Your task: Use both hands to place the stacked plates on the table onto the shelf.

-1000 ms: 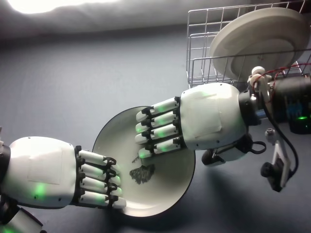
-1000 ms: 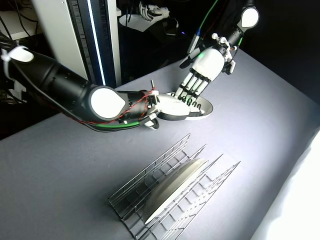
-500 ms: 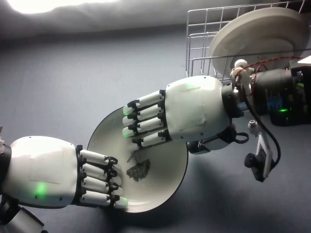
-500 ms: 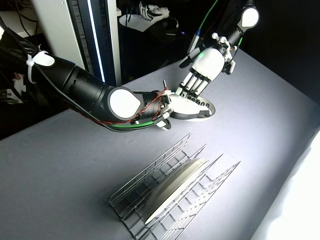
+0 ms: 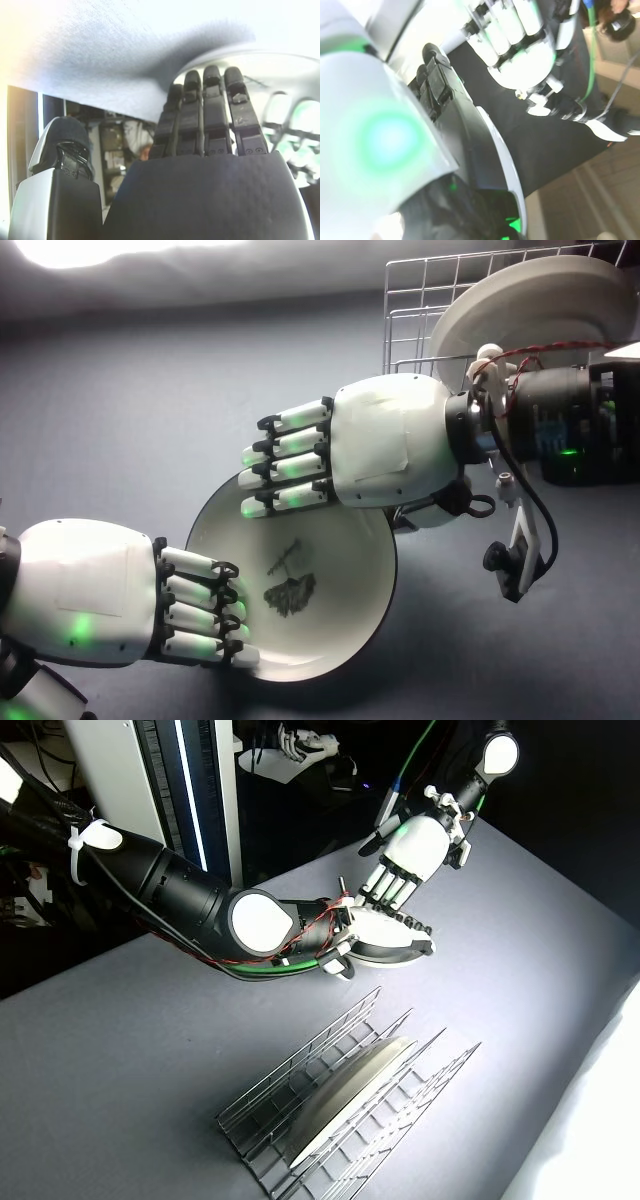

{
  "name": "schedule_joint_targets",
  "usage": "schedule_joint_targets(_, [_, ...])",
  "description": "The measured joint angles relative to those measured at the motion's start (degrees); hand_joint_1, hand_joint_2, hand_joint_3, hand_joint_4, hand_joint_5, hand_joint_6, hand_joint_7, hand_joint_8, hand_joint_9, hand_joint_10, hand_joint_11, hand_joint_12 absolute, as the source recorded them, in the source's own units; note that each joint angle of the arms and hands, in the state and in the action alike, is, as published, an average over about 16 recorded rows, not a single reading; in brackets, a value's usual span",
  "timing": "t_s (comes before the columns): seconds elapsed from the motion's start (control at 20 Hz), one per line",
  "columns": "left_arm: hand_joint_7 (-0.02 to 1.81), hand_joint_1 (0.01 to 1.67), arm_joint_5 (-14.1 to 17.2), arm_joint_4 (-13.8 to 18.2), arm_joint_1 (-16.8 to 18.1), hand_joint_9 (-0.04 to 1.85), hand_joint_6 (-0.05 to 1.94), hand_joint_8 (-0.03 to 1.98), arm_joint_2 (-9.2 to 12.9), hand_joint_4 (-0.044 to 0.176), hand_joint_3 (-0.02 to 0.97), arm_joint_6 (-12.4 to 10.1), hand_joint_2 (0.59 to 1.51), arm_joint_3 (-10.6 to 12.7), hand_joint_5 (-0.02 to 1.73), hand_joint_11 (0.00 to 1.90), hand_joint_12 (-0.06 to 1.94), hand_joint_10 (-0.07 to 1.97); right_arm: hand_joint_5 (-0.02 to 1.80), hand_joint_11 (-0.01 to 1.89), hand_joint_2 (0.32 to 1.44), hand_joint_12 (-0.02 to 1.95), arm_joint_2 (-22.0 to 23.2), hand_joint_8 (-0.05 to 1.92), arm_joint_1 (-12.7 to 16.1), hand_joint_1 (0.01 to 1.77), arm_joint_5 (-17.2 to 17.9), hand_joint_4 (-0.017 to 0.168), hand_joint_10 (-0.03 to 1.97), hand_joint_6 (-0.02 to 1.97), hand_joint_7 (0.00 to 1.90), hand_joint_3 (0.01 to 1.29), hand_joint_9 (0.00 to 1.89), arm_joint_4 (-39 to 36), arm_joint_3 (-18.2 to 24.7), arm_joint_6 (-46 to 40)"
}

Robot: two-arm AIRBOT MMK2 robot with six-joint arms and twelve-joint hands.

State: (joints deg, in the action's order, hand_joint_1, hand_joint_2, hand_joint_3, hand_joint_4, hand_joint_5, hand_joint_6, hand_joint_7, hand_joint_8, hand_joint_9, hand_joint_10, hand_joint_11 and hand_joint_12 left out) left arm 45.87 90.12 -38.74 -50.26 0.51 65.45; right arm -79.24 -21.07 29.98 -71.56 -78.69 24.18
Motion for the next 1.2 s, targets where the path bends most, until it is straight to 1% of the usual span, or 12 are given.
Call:
schedule_joint_targets(0.35, [0.21,0.01,0.3,-0.8,-0.4,0.19,-0.03,0.0,-0.1,-0.011,0.016,-0.1,1.16,0.5,0.13,0.02,0.4,0.01,0.14,0.01,1.07,0.61,0.2,0.01,-0.3,1.09,-0.8,0.009,0.01,0.01,0.11,0.01,0.11,1.4,0.7,0.2])
schedule_joint_targets(0.6, [0.2,0.01,0.5,-2.0,-1.1,0.19,-0.03,0.0,-0.2,-0.01,0.016,-0.2,1.159,1.1,0.13,0.02,0.4,0.01,0.22,0.01,1.06,0.81,0.6,0.01,-0.6,1.13,-0.7,0.009,0.01,0.02,0.19,0.01,0.18,1.5,1.2,0.4])
schedule_joint_targets(0.8, [0.2,0.01,0.7,-3.6,-2.0,0.19,-0.03,0.0,-0.6,-0.009,0.016,-0.7,1.16,2.1,0.13,0.02,0.39,0.01,0.33,0.02,1.05,1.0,1.1,0.02,-0.7,1.17,-0.3,0.008,0.02,0.03,0.31,0.01,0.27,1.5,1.7,0.5])
schedule_joint_targets(1.05, [0.19,0.01,1.1,-5.8,-3.4,0.19,-0.02,0.0,-1.3,-0.008,0.016,-1.6,1.161,3.6,0.14,0.02,0.39,0.0,0.51,0.1,1.05,1.25,1.6,0.05,-0.4,1.21,0.4,0.004,0.07,0.04,0.53,0.01,0.44,1.5,1.9,0.5])
schedule_joint_targets(1.2, [0.19,0.01,1.3,-7.0,-4.2,0.19,-0.02,0.0,-1.6,-0.008,0.016,-2.3,1.161,4.4,0.15,0.02,0.39,-0.01,0.62,0.19,1.05,1.39,1.8,0.16,-0.1,1.24,1.0,0.002,0.17,0.15,0.66,0.01,0.54,1.5,2.1,0.4])
